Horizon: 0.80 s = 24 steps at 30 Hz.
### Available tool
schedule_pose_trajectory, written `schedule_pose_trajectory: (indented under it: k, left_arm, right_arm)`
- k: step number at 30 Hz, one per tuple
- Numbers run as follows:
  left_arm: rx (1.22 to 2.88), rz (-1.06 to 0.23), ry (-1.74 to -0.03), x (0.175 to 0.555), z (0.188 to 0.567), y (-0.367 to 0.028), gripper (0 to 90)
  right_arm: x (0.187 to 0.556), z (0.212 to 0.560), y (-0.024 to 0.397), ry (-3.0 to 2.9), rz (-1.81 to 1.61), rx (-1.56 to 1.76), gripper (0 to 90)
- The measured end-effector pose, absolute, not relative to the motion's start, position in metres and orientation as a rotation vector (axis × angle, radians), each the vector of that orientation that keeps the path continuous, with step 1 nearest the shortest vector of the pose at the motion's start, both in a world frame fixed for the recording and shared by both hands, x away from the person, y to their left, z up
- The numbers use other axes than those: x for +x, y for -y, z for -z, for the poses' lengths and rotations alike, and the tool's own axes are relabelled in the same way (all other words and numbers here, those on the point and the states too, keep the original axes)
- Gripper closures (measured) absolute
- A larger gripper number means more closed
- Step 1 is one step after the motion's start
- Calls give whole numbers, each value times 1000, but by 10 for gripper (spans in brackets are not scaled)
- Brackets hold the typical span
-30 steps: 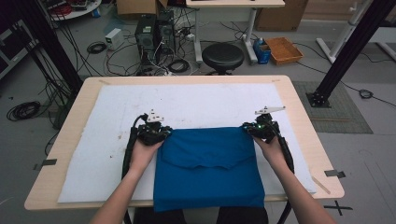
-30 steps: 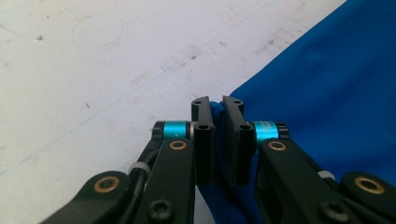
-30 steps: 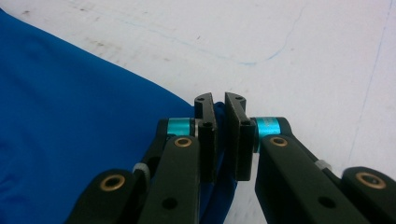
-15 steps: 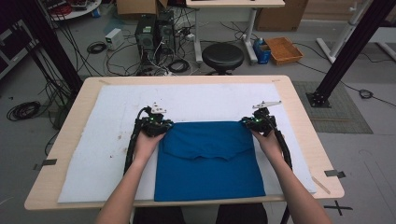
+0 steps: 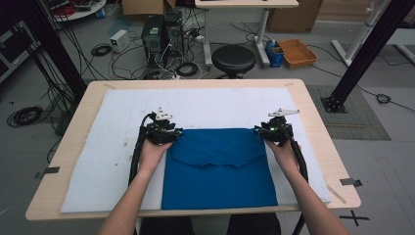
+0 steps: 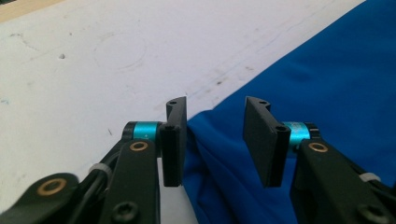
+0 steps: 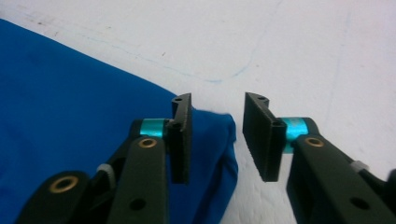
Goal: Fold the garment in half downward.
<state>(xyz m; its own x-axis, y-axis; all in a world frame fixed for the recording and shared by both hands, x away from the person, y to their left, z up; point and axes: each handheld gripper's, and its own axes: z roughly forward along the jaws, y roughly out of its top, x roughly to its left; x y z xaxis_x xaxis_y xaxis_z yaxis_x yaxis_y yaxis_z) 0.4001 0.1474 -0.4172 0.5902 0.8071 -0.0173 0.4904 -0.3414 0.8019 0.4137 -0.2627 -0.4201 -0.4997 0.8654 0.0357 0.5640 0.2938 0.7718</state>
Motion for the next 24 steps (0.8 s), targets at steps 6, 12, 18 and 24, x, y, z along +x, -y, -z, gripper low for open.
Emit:
schedule_pose_trajectory:
  k: [6, 12, 18, 24]
  left_arm:
    - [1970, -385, -1095, 363, 418, -159, 562]
    - [1928, -250, -1182, 342, 431, -168, 610]
    - [1908, -193, -1229, 341, 440, -166, 673]
    - [1894, -152, -1244, 343, 442, -165, 708]
  right_arm:
    - [379, 415, 271, -2146, -1094, 1291, 593]
    - [354, 420, 273, -2175, -1113, 1287, 594]
    - [347, 428, 275, -2184, -1143, 1304, 594]
    - [348, 431, 278, -2174, -1151, 1323, 594]
